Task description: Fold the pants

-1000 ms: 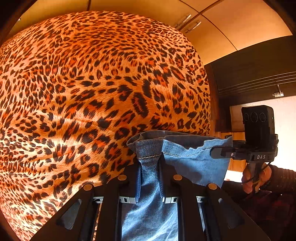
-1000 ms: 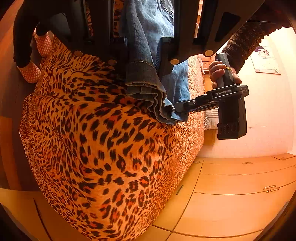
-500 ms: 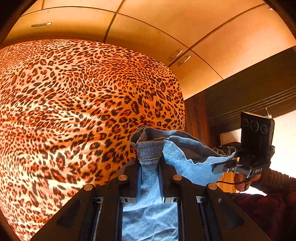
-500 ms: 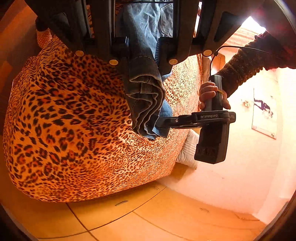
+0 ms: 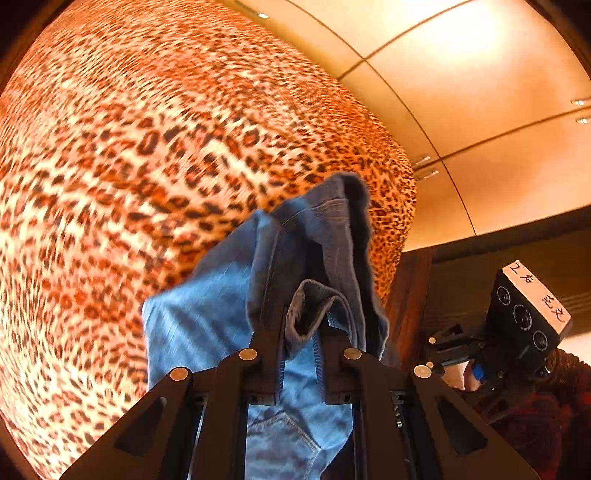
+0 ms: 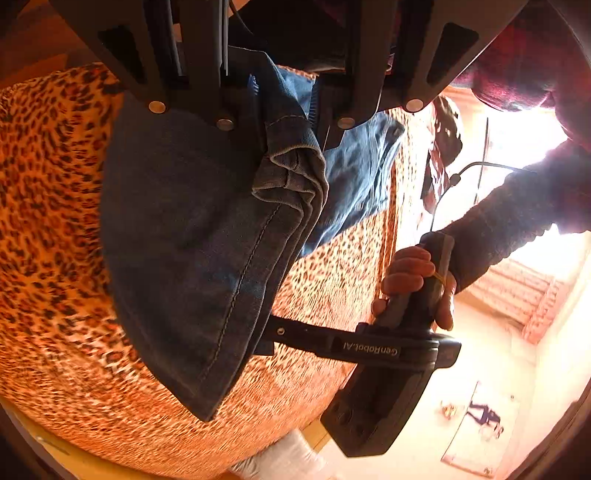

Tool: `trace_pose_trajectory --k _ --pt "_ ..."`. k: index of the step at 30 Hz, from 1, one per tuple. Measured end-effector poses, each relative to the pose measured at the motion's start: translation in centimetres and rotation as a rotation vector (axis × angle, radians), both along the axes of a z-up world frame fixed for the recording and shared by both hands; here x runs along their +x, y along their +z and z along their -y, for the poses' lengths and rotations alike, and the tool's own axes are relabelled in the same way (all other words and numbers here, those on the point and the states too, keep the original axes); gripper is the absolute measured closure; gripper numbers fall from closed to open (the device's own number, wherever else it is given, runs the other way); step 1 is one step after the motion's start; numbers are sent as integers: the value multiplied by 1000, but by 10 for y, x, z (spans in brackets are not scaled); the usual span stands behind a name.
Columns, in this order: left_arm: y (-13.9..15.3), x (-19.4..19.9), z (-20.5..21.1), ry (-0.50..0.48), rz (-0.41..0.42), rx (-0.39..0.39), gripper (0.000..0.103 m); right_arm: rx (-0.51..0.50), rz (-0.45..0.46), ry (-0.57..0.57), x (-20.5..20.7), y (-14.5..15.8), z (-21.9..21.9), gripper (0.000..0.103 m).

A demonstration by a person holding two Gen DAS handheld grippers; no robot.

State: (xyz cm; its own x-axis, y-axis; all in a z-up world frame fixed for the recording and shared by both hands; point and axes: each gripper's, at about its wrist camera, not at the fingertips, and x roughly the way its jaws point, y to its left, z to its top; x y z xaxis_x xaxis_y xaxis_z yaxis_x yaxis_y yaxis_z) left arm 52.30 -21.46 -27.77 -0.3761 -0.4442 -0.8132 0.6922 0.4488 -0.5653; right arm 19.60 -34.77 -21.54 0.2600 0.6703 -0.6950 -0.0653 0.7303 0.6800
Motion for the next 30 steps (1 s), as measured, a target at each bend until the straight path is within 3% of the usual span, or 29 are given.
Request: trace_pose_trajectory --k 5,8,11,12,15,17,19,23,30 --pt "-19 -8 -56 186 1 124 91 -8 -74 316 16 -32 -67 80" --pt "-18 -22 -76 269 41 211 91 -81 -119 438 17 -49 -85 79" --pt "-9 -34 -99 396 52 266 91 -111 -117 504 21 -47 -80 70" --pt "-2 -38 -109 456 62 280 90 -108 -99 526 21 -40 -73 62" --pt "22 -57 -141 660 14 248 86 -37 -46 554 34 -13 -40 52" --pt "38 -80 -151 765 -11 218 68 10 -17 545 49 4 -11 42" --pt "48 -111 -158 850 -14 191 57 8 30 517 69 15 17 39" --pt "40 -173 -148 981 -73 185 57 -106 84 511 122 14 39 37" --pt "11 -220 -150 1180 -175 203 56 -275 165 738 175 -13 -18 37"
